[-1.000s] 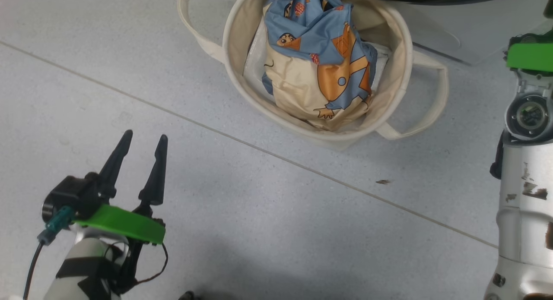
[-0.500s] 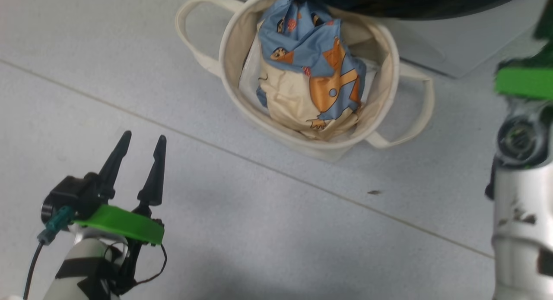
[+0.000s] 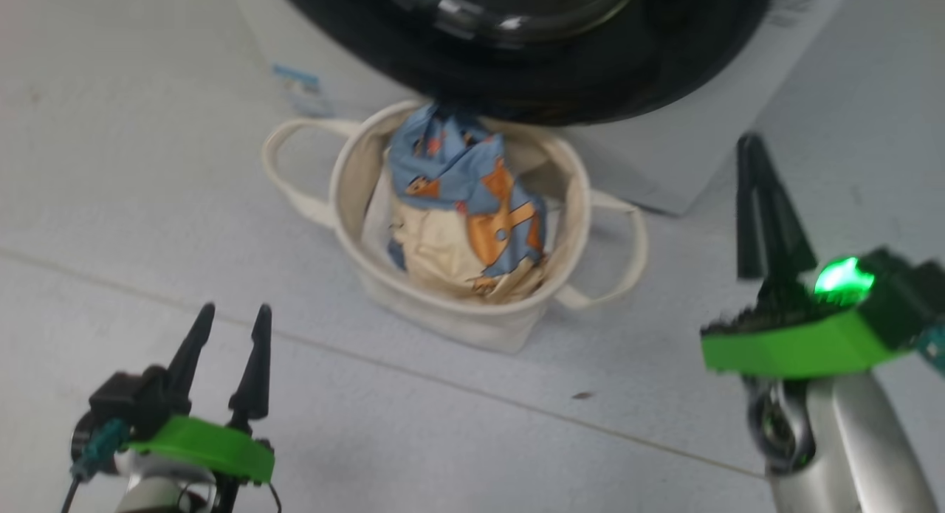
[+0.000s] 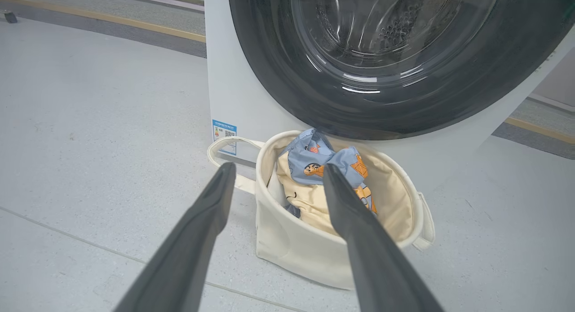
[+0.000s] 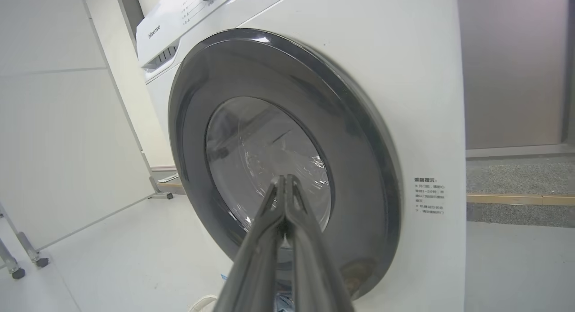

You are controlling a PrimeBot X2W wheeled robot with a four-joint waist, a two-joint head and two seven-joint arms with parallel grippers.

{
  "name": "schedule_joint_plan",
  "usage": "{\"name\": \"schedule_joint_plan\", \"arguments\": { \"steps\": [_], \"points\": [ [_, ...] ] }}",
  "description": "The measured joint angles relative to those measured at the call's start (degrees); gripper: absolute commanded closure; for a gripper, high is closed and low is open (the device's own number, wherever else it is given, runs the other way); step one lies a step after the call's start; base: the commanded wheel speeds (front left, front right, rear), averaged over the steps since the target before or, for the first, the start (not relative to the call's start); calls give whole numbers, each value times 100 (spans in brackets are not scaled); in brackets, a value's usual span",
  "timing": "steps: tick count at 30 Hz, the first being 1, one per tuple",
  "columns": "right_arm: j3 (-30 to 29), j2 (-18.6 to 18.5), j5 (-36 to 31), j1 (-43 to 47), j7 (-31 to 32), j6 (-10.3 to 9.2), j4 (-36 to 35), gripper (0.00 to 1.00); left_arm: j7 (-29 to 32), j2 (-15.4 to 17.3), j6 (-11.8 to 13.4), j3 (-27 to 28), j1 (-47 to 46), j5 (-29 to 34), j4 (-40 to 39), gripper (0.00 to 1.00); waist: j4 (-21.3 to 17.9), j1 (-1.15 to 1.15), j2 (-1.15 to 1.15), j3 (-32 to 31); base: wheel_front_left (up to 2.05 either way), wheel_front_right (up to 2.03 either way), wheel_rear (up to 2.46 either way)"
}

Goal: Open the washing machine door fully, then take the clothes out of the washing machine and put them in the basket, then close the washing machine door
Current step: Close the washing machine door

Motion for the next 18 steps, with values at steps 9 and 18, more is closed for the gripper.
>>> {"name": "schedule_joint_plan", "arguments": {
  "steps": [9,18],
  "points": [
    [-399,47,172,1046,0,0,40,100,0,-182,0,431,366,342,-472,0,-574,0,0,-574,0,0,0],
    [-856,76,253,1378,2,0,673,0,0,-199,0,405,726,365,-582,0,-935,0,0,-804,0,0,0]
  ]
}}
